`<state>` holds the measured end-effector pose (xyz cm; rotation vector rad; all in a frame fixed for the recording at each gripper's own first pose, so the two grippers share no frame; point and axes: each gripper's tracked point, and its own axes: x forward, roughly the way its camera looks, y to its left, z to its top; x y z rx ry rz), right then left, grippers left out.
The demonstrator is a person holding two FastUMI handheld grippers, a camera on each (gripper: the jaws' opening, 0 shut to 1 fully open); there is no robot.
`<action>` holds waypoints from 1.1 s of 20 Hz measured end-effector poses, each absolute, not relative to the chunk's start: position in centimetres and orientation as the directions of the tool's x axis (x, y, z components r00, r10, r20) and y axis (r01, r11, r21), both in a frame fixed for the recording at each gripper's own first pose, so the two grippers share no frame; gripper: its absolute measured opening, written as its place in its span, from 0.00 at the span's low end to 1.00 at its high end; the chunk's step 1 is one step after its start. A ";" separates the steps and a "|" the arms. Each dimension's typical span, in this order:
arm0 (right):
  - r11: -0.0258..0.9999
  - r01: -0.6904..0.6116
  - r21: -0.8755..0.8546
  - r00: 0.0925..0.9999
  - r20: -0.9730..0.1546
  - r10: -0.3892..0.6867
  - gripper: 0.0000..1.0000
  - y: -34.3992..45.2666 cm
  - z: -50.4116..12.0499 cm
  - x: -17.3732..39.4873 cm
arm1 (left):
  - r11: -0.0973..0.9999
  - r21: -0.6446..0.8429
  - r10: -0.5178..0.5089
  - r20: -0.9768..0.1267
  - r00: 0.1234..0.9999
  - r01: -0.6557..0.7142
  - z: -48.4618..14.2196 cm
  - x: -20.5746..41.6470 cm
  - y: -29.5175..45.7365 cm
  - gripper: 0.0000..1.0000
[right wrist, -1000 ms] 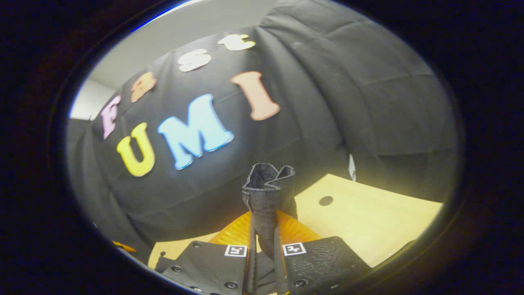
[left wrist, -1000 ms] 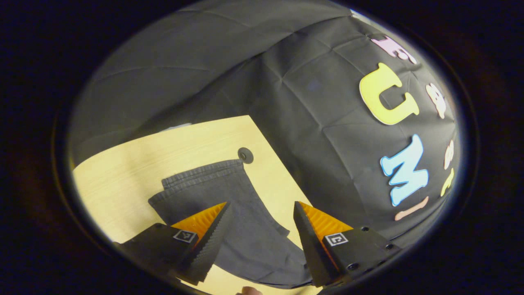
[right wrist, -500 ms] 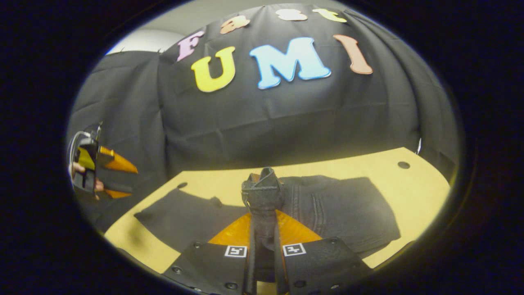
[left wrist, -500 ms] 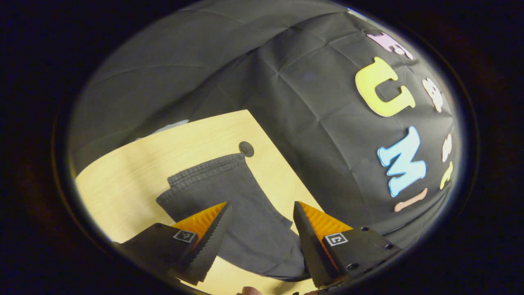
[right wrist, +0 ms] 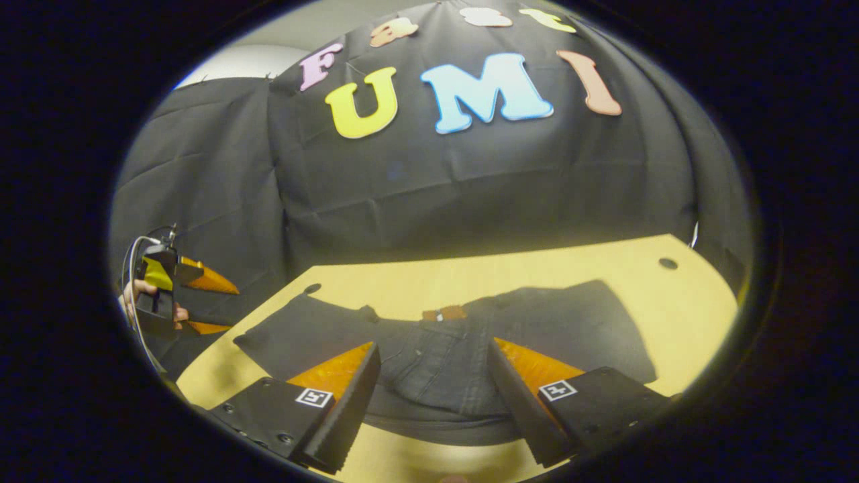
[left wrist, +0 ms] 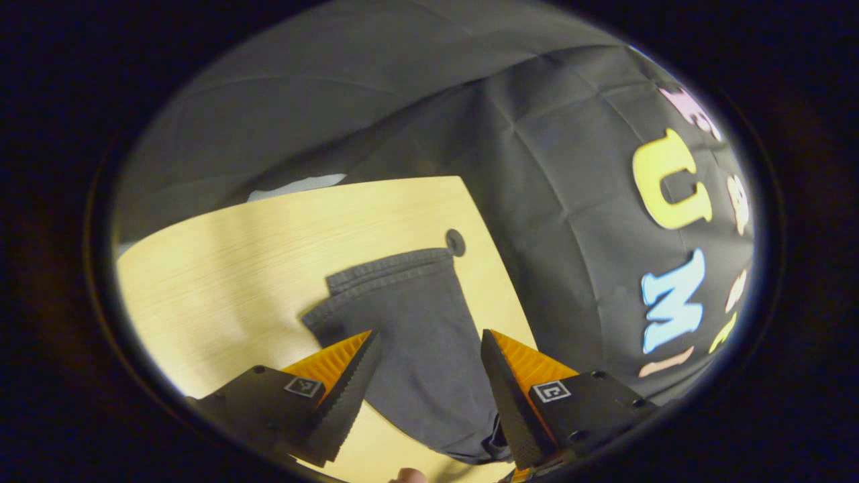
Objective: Grasp the waist and the cuffs of the jeans and fold them to make the two legs overlap; first hold the waist and fold one-third of the jeans toward the cuffs, then hold the cuffs and fold the remaining one-third in the same direction to finish folding.
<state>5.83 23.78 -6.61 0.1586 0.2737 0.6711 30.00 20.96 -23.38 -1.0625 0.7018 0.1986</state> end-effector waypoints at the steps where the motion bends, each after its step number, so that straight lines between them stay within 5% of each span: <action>1: 0.780 -0.586 0.221 0.759 -0.189 0.624 0.95 22.7 -5.6 5.7 | 0.453 -0.731 -0.162 -0.631 0.759 -0.510 -24.0 29.3 22.3 0.98; 8: 0.842 -0.504 0.191 0.817 -0.210 0.537 0.95 18.0 -3.8 7.1 | 0.305 -0.728 -0.142 -0.672 0.727 -0.613 -29.5 28.8 24.5 0.98; 19: 0.907 -0.372 0.196 0.872 -0.262 0.414 0.95 14.0 -2.9 9.5 | 0.437 -0.807 -0.228 -0.526 0.820 -0.396 -29.9 36.9 21.6 0.93; 22: 0.916 -0.354 0.189 0.874 -0.282 0.396 0.95 13.3 -3.0 9.6 | 0.527 -0.780 -0.241 -0.519 0.820 -0.338 -30.3 37.9 19.5 0.80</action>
